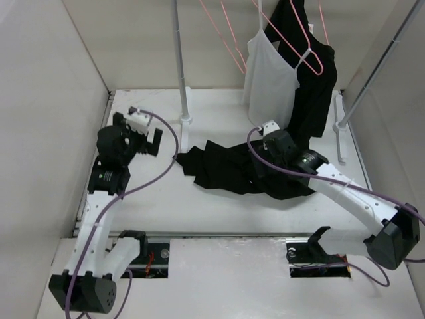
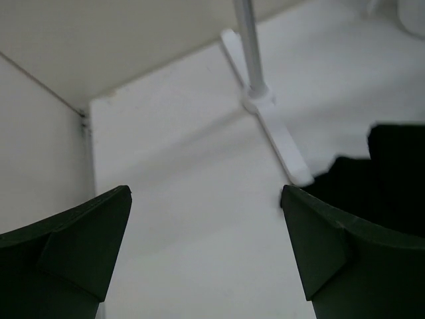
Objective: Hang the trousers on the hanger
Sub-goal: Flatten out the trousers at the center of the board.
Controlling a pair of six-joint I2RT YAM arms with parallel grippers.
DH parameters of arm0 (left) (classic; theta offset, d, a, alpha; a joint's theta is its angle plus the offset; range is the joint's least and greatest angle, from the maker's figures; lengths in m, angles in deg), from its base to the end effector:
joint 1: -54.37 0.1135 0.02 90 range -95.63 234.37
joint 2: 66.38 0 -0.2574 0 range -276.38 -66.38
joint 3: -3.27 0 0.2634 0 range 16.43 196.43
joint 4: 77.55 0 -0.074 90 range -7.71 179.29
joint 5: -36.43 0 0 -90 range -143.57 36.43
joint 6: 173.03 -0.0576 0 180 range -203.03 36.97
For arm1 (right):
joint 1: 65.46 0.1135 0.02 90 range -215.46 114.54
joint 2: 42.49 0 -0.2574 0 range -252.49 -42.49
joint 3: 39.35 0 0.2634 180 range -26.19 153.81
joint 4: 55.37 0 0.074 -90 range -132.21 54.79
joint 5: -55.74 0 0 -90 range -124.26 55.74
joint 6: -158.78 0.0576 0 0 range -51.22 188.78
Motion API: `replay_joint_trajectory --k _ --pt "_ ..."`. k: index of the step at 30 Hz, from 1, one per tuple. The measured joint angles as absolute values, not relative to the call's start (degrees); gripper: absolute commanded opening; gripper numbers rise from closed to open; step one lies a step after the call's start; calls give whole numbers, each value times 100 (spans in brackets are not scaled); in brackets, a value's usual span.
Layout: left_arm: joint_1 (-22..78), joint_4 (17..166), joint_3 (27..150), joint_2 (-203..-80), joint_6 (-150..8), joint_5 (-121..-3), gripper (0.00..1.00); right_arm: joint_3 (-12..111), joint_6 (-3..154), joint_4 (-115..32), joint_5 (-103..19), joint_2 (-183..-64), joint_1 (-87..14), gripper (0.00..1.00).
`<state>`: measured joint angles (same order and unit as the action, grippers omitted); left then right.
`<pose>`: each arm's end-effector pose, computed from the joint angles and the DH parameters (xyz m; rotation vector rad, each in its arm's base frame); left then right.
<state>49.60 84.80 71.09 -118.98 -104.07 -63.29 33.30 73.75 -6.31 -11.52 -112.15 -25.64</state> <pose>0.2468 -0.0304 0.3816 0.4868 1.5380 0.0827 0.2307 0.1633 0.2770 -0.5087 2.2413 -0.0739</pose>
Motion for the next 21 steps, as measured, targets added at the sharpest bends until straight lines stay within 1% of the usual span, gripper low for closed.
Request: replay_joint_trajectory --k 4,6,10,13,15,16,17,18,19,20,21 --pt "4912 7704 6311 -11294 -10505 -6932 95 3496 7480 -253 -1720 -11607 -2951 100" --pt "4840 7481 6147 -11150 -10560 -7153 95 3605 7419 -227 -1869 -11928 -3021 100" --pt "4678 7262 6103 -11264 -10654 -7367 100 3603 7089 -355 -2271 -12332 -2938 100" --pt "4632 7157 6090 -11502 -10715 -7424 100 3572 6833 -589 -2490 -12533 -2925 100" --pt "4606 7133 6022 -11616 -10739 -7437 100 3570 6702 -808 -2621 -12708 -2945 79" --pt "4590 7103 5979 -11642 -10746 -7435 100 3570 6661 -917 -2680 -12813 -2958 67" --pt "4569 7081 5937 -11653 -10754 -7437 100 3570 6606 -1027 -2750 -12925 -2984 58" --pt "4531 7070 5902 -11657 -10763 -7437 100 3570 6575 -1112 -2796 -13032 -3006 45" --pt "4477 7068 5878 -11662 -10765 -7441 100 3570 6551 -1184 -2863 -13128 -3030 38" --pt "4435 7068 5867 -11668 -10768 -7446 100 3568 6529 -1228 -2907 -13209 -3041 29" --pt "4387 7081 5854 -11679 -10772 -7450 100 3566 6521 -1280 -2951 -13285 -3047 1"
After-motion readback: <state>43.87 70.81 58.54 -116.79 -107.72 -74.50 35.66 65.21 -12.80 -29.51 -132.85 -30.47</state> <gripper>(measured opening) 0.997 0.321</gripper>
